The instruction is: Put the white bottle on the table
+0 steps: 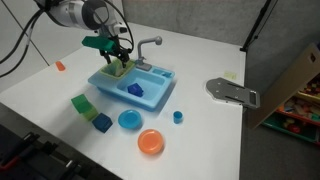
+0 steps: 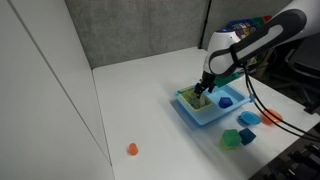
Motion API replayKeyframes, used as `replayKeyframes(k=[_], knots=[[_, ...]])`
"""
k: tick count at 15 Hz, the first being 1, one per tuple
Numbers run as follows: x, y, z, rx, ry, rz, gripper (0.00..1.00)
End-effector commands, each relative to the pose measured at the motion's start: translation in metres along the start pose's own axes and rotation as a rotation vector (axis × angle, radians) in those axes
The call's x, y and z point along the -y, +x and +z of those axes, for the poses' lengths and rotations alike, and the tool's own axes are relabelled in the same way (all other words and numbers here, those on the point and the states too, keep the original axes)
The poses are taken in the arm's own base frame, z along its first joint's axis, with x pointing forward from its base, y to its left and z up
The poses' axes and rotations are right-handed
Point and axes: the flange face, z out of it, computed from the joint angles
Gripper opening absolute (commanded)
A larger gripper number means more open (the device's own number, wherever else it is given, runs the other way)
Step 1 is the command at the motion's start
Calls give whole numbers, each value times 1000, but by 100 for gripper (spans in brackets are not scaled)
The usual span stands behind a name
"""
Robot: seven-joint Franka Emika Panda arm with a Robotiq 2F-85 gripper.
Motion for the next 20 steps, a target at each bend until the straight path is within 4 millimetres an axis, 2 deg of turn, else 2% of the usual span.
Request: replayKeyframes(k=[1, 5, 6, 7, 9, 16, 17, 20], knots=[[4, 13, 10, -35, -24, 27, 100], [9, 12, 22, -32, -15, 28, 100], [11, 11, 24, -30, -16, 26, 95], [11, 10, 25, -26, -20, 24, 73], [11, 9, 24, -24, -22, 26, 68], [-3, 11, 17, -30, -31, 47, 11], [-4, 12, 15, -33, -33, 48, 8], [-2, 9, 4, -40, -22, 40, 10]])
